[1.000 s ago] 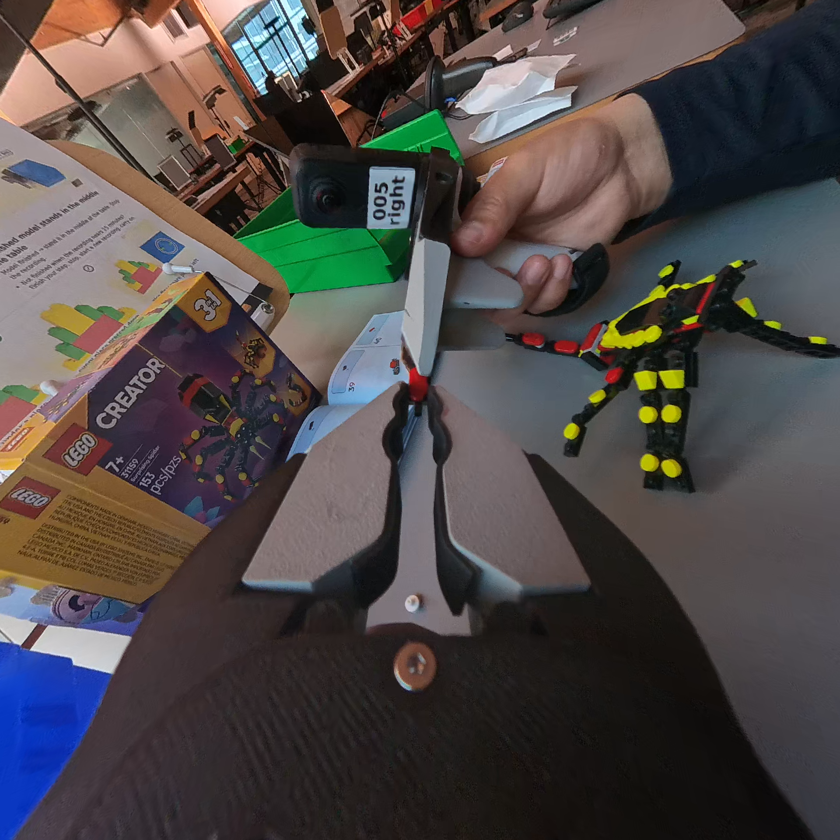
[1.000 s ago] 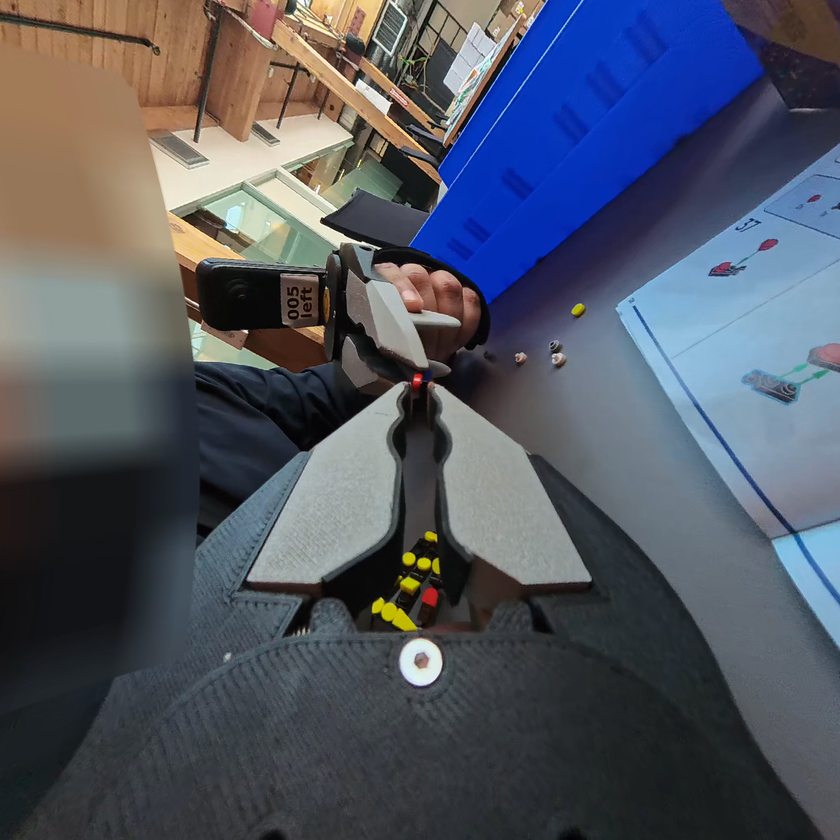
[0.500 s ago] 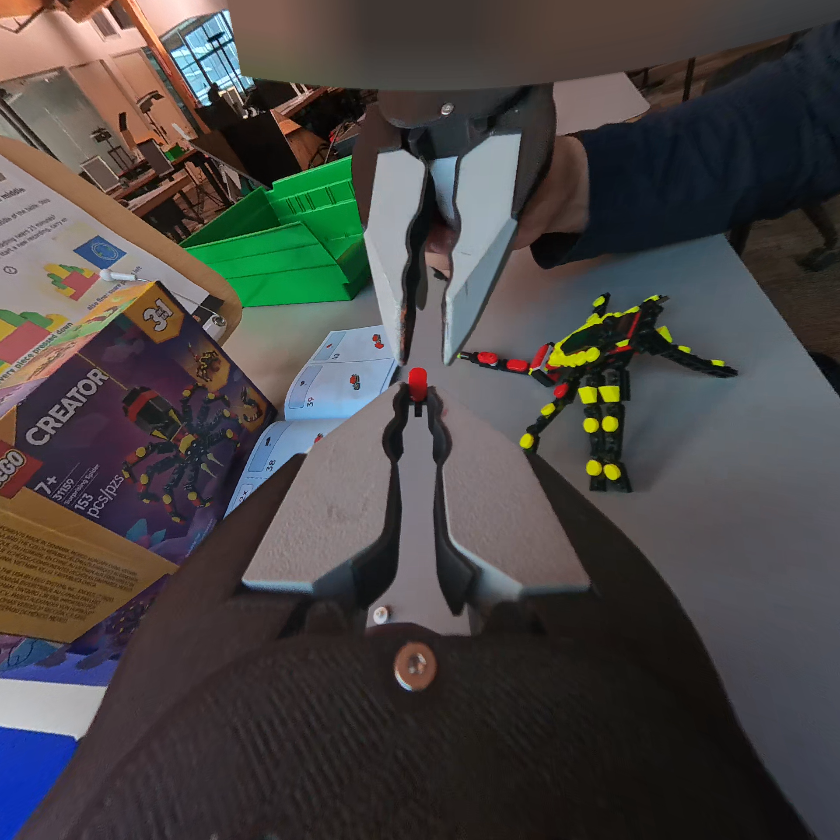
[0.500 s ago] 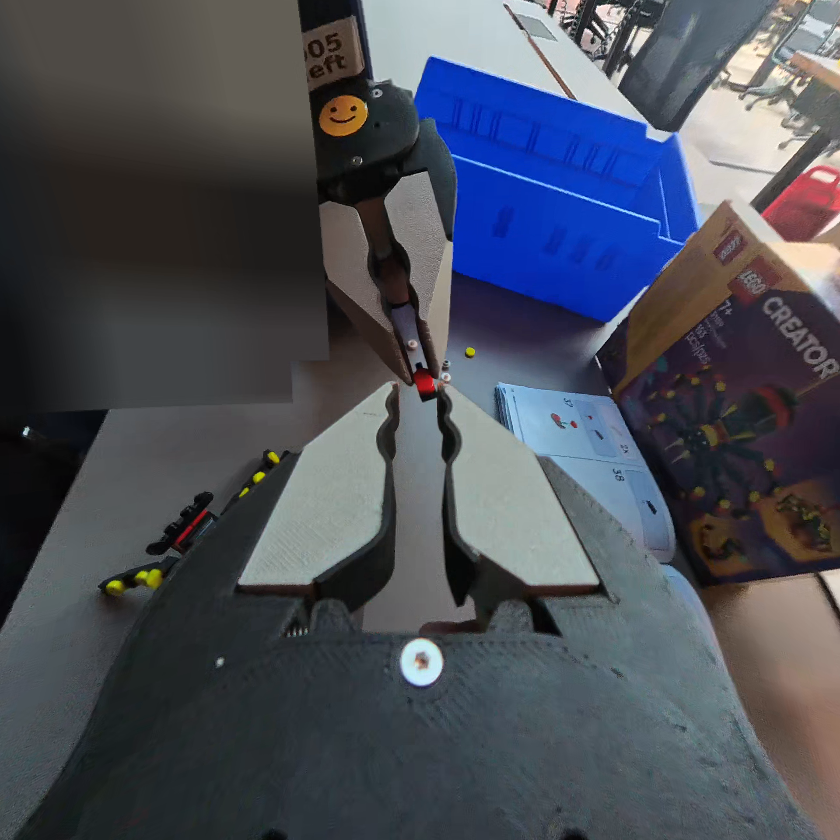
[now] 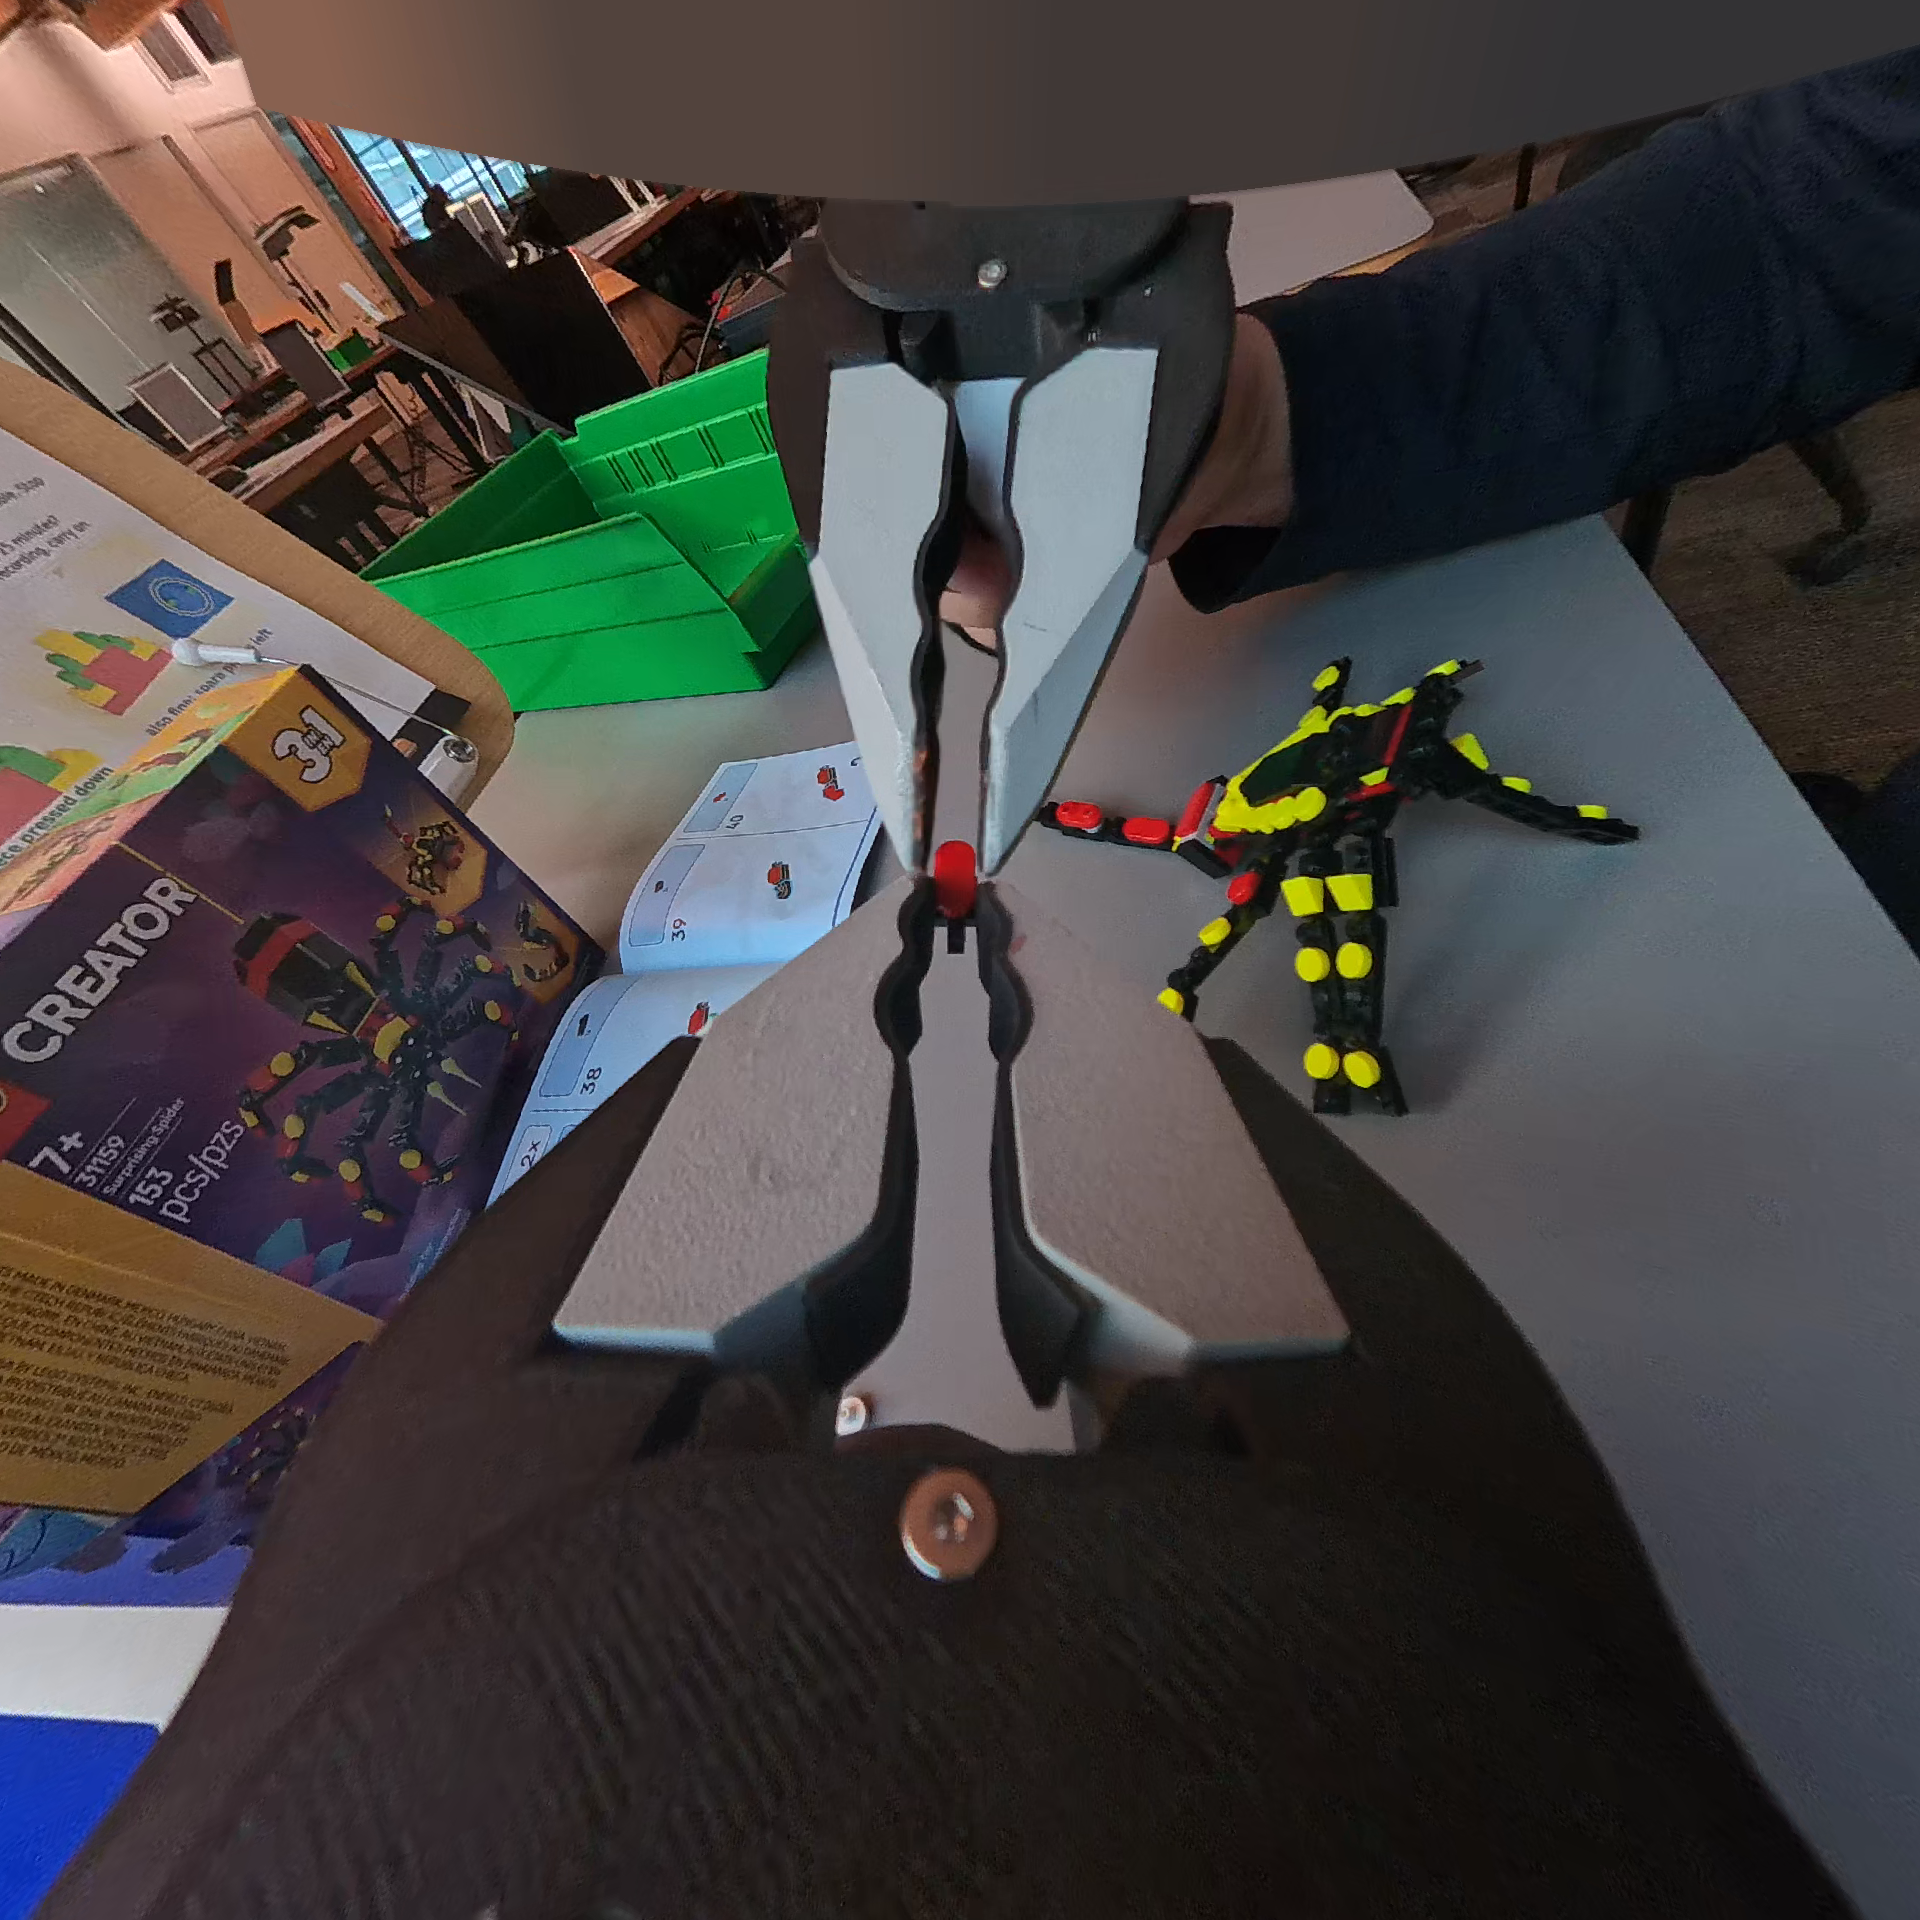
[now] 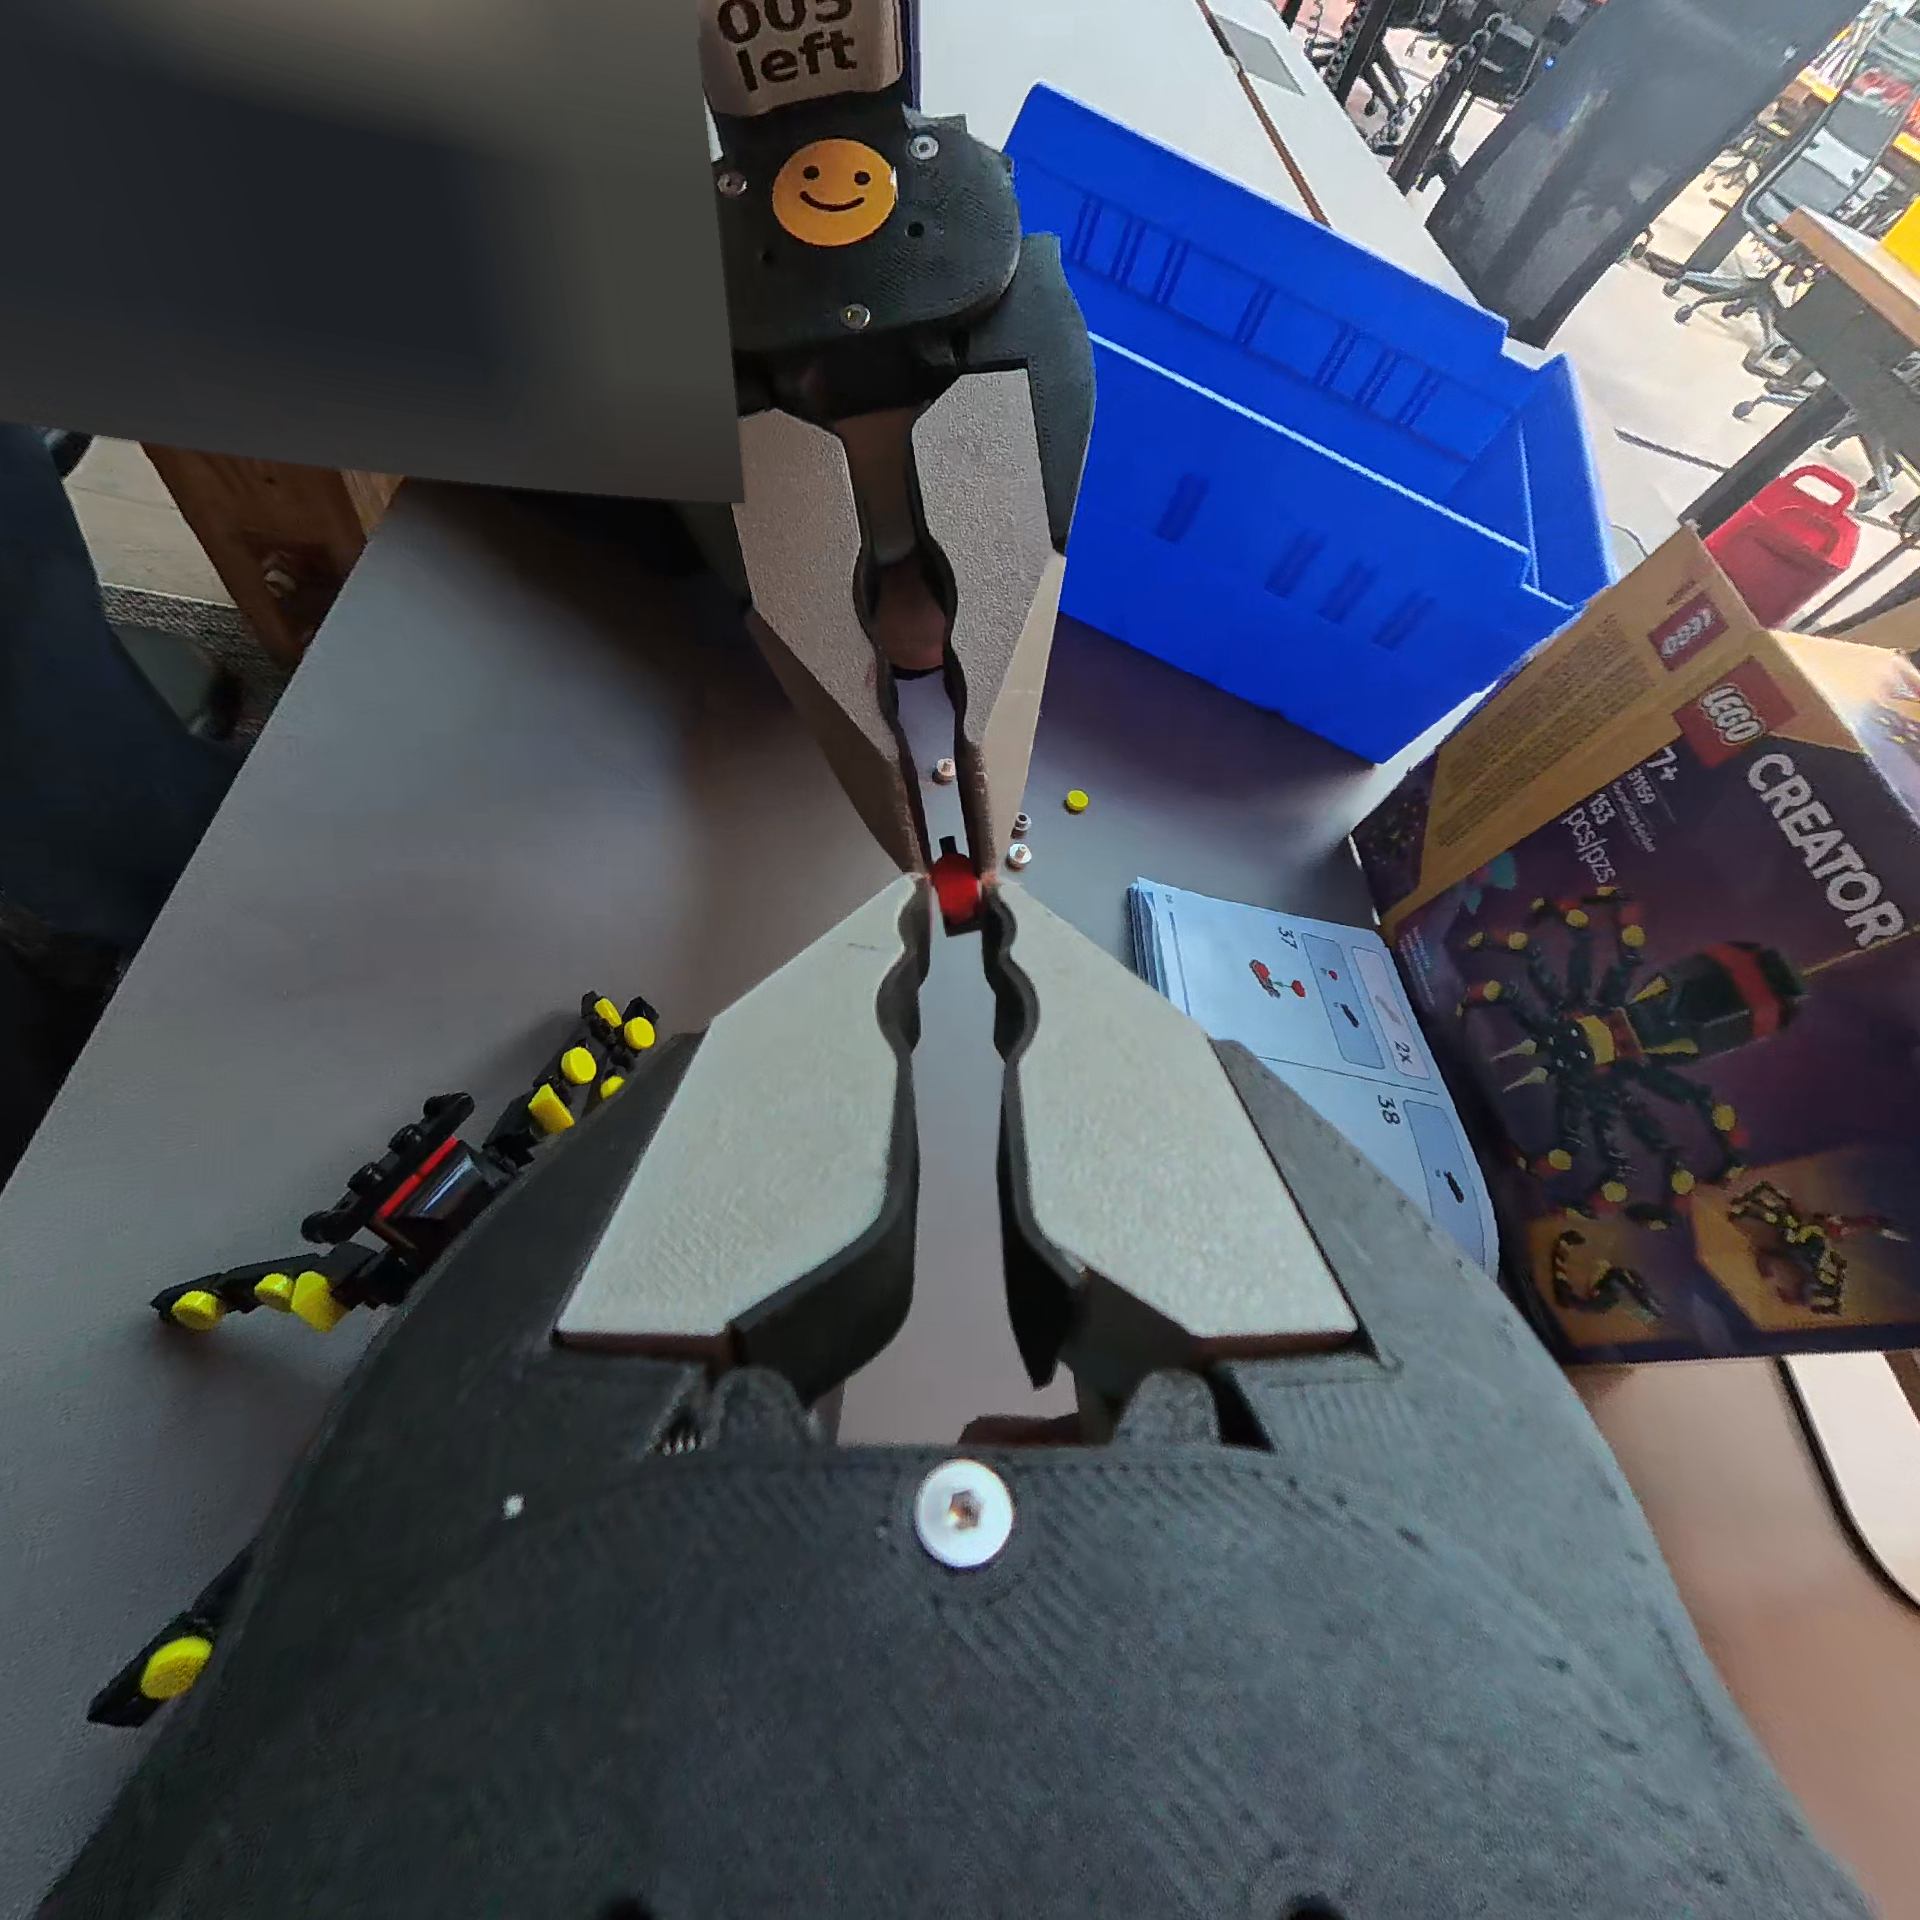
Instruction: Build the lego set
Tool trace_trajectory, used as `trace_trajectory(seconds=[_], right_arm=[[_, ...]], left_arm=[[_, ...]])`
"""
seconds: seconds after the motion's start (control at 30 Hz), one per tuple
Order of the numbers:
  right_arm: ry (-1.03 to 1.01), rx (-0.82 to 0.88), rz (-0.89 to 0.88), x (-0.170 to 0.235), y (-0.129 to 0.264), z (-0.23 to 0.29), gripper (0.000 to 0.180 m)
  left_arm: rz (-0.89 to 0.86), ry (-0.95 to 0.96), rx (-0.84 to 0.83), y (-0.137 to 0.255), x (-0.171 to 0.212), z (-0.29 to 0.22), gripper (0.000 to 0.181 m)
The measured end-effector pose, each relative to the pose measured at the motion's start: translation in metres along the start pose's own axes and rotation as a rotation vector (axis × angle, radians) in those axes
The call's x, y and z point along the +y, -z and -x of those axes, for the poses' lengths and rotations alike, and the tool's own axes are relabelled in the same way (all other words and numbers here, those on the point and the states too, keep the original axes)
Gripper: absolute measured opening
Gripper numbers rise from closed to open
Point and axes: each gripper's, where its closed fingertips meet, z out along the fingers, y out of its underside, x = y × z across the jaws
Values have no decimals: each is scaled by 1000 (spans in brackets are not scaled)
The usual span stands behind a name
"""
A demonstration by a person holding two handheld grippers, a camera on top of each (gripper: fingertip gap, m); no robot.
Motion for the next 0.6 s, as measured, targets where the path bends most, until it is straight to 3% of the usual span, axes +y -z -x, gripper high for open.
trace_trajectory(seconds=[0.6], right_arm=[[109,56,17,-1,0,1,6]], left_arm=[[3,13,10,0,1,-1,6]])
